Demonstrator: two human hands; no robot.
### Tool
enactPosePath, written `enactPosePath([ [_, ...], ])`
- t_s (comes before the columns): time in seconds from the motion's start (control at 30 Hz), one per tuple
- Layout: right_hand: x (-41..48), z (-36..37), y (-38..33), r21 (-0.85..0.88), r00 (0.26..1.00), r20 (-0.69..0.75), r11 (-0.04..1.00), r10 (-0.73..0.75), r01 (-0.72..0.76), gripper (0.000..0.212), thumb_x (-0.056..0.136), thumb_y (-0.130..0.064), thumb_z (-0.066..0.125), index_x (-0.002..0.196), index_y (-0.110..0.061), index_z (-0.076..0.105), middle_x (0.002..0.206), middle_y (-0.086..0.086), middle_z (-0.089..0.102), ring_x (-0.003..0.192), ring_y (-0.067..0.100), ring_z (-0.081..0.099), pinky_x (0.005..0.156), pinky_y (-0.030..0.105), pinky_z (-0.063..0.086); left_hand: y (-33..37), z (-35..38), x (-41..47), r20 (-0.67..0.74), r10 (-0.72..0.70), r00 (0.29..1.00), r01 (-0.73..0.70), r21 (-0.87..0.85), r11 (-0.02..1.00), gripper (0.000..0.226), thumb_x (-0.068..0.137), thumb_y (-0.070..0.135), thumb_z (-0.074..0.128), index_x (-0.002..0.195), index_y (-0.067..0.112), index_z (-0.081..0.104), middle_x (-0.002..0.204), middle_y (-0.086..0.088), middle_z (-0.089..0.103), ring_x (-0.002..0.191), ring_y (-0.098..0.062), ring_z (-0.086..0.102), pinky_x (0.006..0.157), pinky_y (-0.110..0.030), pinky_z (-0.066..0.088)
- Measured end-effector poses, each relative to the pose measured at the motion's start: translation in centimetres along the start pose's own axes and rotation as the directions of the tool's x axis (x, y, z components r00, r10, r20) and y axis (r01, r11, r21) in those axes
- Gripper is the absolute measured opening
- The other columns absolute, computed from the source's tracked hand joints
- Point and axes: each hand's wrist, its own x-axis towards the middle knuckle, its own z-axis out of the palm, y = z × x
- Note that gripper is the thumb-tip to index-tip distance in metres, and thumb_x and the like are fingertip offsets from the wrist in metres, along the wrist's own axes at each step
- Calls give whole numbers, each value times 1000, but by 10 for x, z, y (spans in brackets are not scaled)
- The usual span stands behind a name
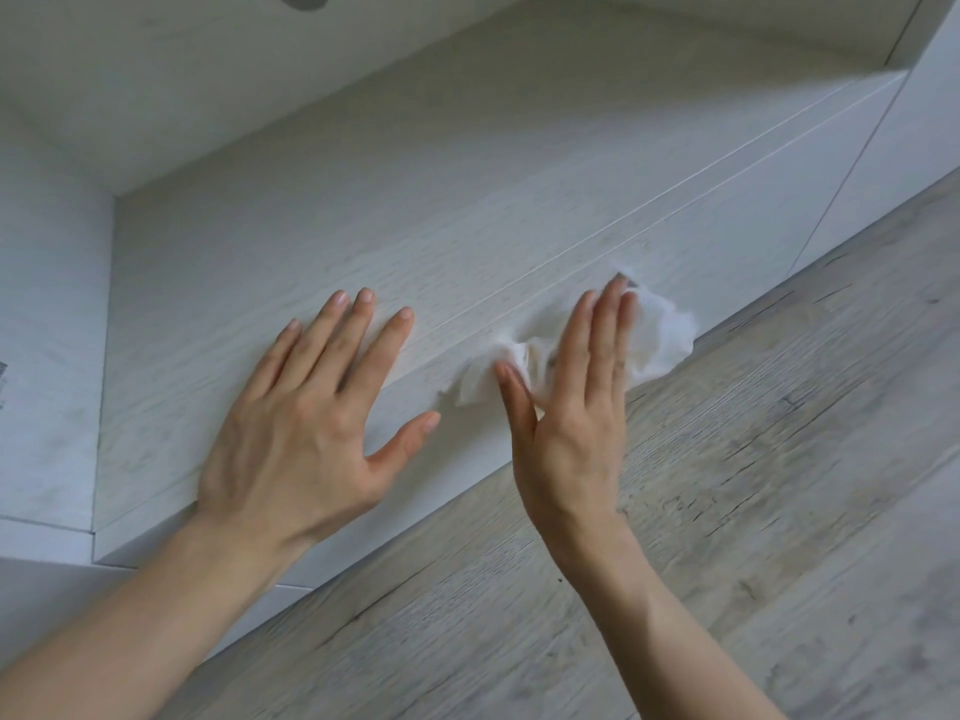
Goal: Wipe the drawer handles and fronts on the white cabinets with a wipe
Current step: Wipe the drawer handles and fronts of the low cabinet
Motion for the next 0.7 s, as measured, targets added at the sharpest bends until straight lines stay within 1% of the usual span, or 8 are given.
enactPosePath([
  [0.1,2,-3,18,-113,992,-3,985,-128,127,64,101,-45,36,140,5,26,147,14,22,141,23,16,120,36,13,1,0,0,-14,-3,1000,3,0,1000,69,94,58,26,146,14,37,149,-14,39,139,-27,32,113,-40,21],
  [0.2,5,-2,18,-39,982,7,981,-191,191,59,102,-39,40,139,5,28,146,13,25,141,23,16,119,39,17,0,0,0,-10,-1,1000,1,6,1000,69,95,59,23,147,14,35,149,-14,38,140,-27,32,114,-39,20],
  [0.27,4,-3,19,11,973,20,973,-230,230,53,102,-35,41,139,2,31,145,12,30,142,19,15,119,40,20,0,0,-1,-8,-2,1000,2,4,1000,70,96,59,21,147,14,35,149,-14,38,140,-27,32,114,-39,19],
  [0.33,9,-7,28,53,976,14,975,-216,215,57,99,-38,45,138,2,35,145,11,32,142,16,15,119,38,17,0,0,0,-10,-4,1000,4,2,1000,69,95,59,23,147,14,35,149,-14,38,140,-26,32,114,-39,20],
  [0.4,14,-9,31,80,982,11,979,-191,189,61,96,-40,50,135,5,39,144,11,32,141,18,16,119,37,14,0,1,0,-18,-5,1000,5,1,1000,69,95,58,25,147,14,37,149,-14,38,139,-26,32,113,-39,20],
  [0.47,14,-7,27,75,973,11,971,-230,229,56,96,-37,51,133,5,42,142,11,35,140,21,20,119,38,13,1,1,0,-25,-4,1000,4,3,1000,68,94,57,27,146,14,37,149,-14,39,139,-26,32,113,-38,20],
  [0.57,14,-9,35,75,950,37,949,-309,306,53,97,-34,52,133,3,43,141,10,37,139,19,26,118,39,20,0,1,0,-25,-3,1000,3,-1,1000,68,94,57,28,146,14,37,149,-14,39,140,-25,31,114,-37,18],
  [0.7,21,-18,52,73,957,36,956,-289,286,61,95,-38,53,135,6,37,143,16,35,141,21,20,117,45,23,1,1,0,-23,-9,1000,9,-1,1000,69,95,58,24,146,14,37,149,-13,39,140,-25,31,113,-37,19],
])
